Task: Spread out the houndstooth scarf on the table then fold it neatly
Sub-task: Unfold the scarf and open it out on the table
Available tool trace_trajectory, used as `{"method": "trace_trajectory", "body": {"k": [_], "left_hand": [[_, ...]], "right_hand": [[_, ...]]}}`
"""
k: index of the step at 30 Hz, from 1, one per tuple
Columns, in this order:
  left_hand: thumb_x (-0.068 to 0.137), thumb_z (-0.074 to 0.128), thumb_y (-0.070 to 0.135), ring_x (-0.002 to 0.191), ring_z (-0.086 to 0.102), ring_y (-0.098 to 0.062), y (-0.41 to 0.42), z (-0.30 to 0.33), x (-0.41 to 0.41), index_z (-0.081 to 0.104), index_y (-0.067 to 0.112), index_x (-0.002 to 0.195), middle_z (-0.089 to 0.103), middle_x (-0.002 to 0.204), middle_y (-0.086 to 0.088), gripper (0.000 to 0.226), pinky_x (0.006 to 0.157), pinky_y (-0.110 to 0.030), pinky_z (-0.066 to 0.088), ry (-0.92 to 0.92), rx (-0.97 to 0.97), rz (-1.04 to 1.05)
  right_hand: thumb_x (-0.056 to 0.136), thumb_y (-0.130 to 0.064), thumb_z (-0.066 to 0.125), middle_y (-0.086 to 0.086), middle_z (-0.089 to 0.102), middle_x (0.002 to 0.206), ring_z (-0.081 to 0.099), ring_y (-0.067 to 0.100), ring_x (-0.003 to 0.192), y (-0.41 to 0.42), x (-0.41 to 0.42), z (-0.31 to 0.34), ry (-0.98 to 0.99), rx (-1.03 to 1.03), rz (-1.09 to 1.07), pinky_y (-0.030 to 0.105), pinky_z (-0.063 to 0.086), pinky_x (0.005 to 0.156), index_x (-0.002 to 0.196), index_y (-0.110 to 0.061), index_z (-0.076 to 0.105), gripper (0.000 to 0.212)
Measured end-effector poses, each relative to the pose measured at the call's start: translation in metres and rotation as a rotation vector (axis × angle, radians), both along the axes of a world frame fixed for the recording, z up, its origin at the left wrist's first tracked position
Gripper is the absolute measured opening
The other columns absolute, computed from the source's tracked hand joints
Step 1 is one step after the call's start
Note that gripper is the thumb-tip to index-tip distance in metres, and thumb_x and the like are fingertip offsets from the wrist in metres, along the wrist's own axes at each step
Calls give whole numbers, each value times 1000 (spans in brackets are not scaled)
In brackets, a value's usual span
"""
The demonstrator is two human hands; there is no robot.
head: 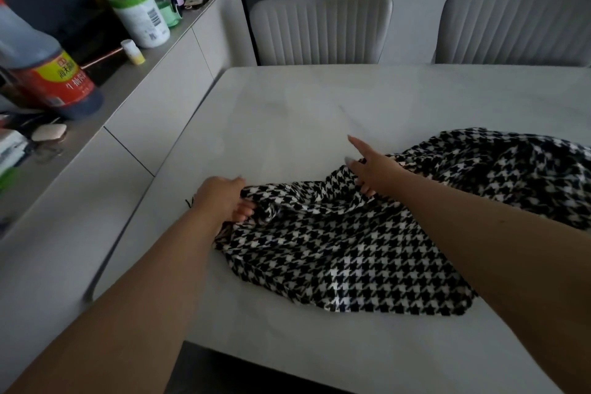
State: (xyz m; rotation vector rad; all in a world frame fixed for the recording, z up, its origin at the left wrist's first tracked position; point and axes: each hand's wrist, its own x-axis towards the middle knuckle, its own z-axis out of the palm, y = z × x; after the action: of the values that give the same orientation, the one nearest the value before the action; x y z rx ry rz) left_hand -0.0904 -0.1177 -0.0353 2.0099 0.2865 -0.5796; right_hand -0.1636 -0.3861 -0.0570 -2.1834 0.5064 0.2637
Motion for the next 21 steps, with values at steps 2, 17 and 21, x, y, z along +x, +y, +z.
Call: {"method": "trace_trajectory", "body": {"k": [2,17,21], "left_hand": [[99,48,24,34,57,-15,-5,12,17,54,-4,109,64,59,-16,31,42,-25,50,-57,-10,51],[96,51,37,129,45,-32,32,-40,36,39,13,143,45,144,-13,54,105,-37,37,-250,337,8],[90,57,36,119,52,-38,46,-69,31,48,1,134,52,135,-21,58,98,-39,45,-33,266,336]], "right_hand": [[96,-55,34,11,59,94,65,25,67,4,12,1,129,-5,28,34,57,64,147,-41,17,56],[97,-47,39,5,60,98,55,20,77,20,41,3,-233,-140,-165,30,41,67,114,-15,50,37],[94,-52,41,2,62,88,61,19,77,76,1,-15,-55,-22,159,35,52,65,100,-26,53,29]]}}
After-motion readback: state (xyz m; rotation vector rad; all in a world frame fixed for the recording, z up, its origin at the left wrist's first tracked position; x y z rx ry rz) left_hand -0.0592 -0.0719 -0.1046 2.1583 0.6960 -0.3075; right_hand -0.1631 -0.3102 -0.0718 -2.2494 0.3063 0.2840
